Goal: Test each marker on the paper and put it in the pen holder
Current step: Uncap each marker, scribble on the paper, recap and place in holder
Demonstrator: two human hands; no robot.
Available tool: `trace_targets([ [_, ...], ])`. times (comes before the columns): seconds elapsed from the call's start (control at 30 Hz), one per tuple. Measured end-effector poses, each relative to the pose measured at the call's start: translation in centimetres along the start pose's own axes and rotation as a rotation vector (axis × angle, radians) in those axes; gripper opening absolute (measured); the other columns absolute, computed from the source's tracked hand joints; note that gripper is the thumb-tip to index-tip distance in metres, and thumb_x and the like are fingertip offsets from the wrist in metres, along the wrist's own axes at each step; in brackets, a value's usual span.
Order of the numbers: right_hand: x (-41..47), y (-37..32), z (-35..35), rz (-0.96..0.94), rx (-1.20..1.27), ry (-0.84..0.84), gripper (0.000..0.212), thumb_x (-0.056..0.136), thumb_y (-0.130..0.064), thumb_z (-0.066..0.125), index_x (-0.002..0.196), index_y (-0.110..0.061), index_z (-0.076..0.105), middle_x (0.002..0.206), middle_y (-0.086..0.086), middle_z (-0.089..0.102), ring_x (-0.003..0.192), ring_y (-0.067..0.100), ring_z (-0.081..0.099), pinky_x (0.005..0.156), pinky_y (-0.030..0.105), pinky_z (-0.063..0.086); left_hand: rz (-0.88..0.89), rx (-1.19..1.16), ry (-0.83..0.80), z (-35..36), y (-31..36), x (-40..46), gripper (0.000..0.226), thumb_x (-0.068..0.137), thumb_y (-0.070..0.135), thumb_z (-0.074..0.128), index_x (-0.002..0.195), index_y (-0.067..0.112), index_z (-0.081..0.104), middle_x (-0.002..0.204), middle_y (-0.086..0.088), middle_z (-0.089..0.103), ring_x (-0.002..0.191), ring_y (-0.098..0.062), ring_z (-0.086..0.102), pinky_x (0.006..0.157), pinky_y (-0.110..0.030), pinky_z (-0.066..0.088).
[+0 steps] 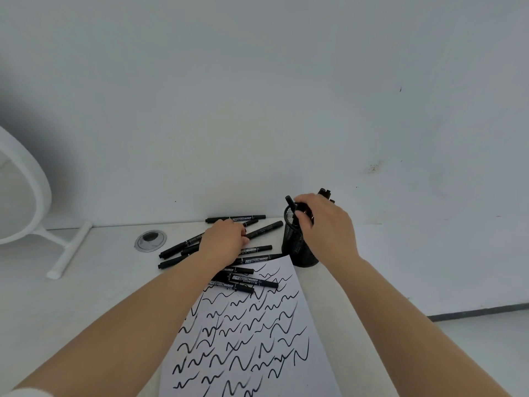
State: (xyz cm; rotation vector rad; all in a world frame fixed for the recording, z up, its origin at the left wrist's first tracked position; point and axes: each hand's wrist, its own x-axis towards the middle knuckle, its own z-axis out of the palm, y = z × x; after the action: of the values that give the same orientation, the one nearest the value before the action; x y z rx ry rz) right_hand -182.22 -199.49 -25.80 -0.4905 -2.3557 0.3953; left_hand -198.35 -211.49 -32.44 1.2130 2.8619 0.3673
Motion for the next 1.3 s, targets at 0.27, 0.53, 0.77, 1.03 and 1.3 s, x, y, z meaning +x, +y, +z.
trace_targets([
  [0.27,-0.8,-1.1,-1.1,-0.049,-0.165,0.045,0.034,0.083,-0.014,0.061,0.117,-0.009,0.059,0.107,0.011,0.062,0.103,0.034,0.051,0.082,0.038,0.039,-0.030,-0.111,0.130,-3.0,-1.2,-2.3,0.026,0.096,0.030,0.041,0.111,0.013,0.053,0.109,-0.006,0.050,0.090,-0.025,0.055,0.074,-0.035,0.043],
  [0.53,-7.0,-6.1,-1.7,0.194,0.327,-0.170,0.007,0.089,-0.029,0.053,0.089,-0.032,0.059,0.064,-0.013,0.058,0.056,0.003,0.049,0.056,0.021,0.040,-0.030,-0.713,0.201,-6.3,0.5,-10.5,0.010,0.094,0.027,0.044,0.089,0.033,0.049,0.076,0.012,0.063,0.065,0.005,0.057,0.060,-0.015,0.039],
  [0.77,-11.2,-9.3,-1.1,0.695,0.999,-0.156,0.022,0.092,-0.032,0.050,0.087,-0.013,0.062,0.054,-0.004,0.060,0.043,0.006,0.047,0.042,0.016,0.037,0.183,-0.619,0.097,-5.4,2.6,-18.3,0.011,0.091,0.031,0.050,0.090,0.042,0.051,0.068,0.021,0.059,0.067,0.005,0.055,0.059,-0.008,0.040],
  [1.03,-16.7,-10.2,-1.6,0.782,0.973,0.058,0.032,0.089,-0.035,0.055,0.065,-0.014,0.057,0.045,-0.006,0.052,0.041,0.007,0.043,0.043,0.016,0.037,0.265,-0.335,0.277,-3.0,2.8,-23.0,0.022,0.092,0.037,0.049,0.095,0.021,0.063,0.077,0.013,0.057,0.062,-0.006,0.045,0.056,-0.018,0.035],
  [1.3,-17.7,-9.5,-2.8,0.987,1.340,-0.239,0.040,0.087,-0.026,0.055,0.049,-0.014,0.051,0.038,0.005,0.044,0.030,0.016,0.032,0.034,0.016,0.020,0.429,-0.197,0.336,-3.7,3.7,-24.9,0.030,0.089,0.033,0.038,0.082,0.017,0.062,0.067,0.008,0.059,0.053,-0.015,0.052,0.048,-0.016,0.030],
])
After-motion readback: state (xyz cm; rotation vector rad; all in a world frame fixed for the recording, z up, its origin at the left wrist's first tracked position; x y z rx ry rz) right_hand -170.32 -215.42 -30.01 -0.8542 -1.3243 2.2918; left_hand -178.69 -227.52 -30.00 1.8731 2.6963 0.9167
